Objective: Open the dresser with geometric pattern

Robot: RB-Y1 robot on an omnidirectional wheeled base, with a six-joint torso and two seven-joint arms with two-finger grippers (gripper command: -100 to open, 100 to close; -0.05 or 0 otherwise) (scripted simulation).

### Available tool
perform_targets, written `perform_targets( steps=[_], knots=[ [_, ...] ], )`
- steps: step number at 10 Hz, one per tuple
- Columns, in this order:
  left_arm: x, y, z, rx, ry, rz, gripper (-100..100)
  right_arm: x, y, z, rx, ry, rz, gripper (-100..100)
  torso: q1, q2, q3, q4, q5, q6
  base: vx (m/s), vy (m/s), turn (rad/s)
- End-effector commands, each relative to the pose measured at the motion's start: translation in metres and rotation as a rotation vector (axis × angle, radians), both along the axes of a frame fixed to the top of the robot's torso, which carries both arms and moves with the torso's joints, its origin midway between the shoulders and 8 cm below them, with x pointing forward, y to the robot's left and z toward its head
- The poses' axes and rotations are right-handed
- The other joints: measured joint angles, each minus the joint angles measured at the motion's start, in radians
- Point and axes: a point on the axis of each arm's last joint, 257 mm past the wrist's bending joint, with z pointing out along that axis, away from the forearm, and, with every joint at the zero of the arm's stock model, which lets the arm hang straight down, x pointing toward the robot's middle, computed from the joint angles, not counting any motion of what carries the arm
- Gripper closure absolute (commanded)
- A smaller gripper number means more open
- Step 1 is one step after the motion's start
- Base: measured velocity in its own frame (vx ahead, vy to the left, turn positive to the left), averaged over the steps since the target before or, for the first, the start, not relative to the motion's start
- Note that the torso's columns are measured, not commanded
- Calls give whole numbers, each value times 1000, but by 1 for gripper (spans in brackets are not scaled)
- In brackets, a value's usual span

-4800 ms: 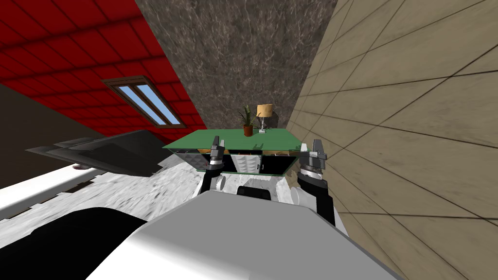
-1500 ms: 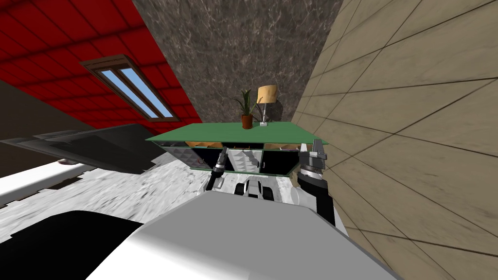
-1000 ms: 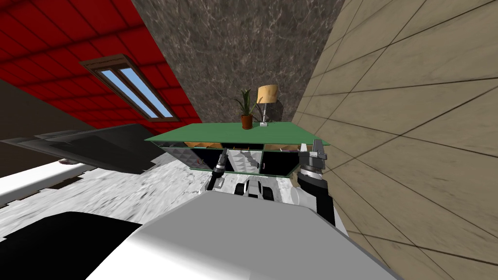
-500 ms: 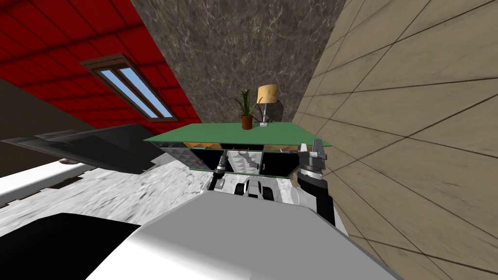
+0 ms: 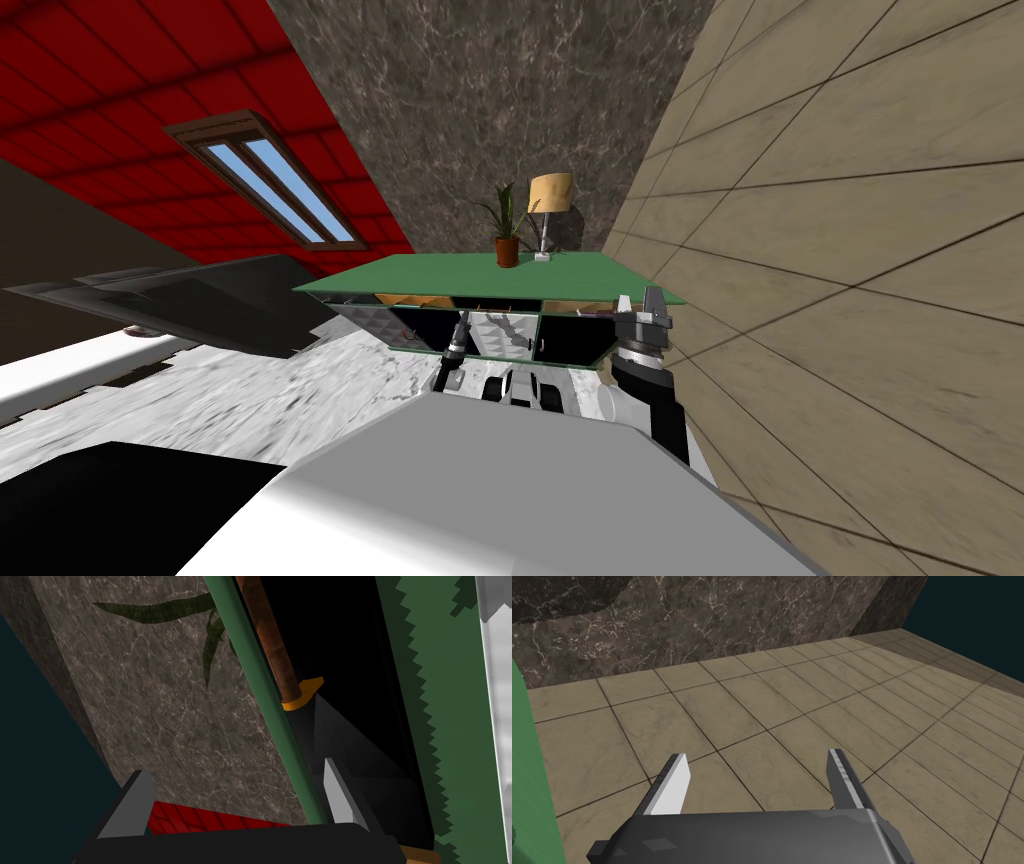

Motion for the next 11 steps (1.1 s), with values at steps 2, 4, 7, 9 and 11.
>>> perform_targets(
  steps=[2, 4, 7, 9, 11],
  knots=[
    [-2, 0, -16, -19, 7, 5, -100, 0, 0, 0, 0, 0, 0, 0, 0, 0, 0, 0, 0, 0, 23, -7, 4],
    [-3, -1, -27, -36, 11, 9, -100, 0, 0, 0, 0, 0, 0, 0, 0, 0, 0, 0, 0, 0, 31, -11, 12],
    [-4, -8, -40, -72, 16, 14, -100, 0, 0, 0, 0, 0, 0, 0, 0, 0, 0, 0, 0, 0, 30, -11, 9],
    [-5, -16, -47, -108, 19, 18, -100, 0, 0, 0, 0, 0, 0, 0, 0, 0, 0, 0, 0, 0, 24, -10, 8],
    [-6, -29, -52, -153, 20, 22, -100, 0, 0, 0, 0, 0, 0, 0, 0, 1, 0, 0, 0, 0, 15, -6, 5]
  ],
)
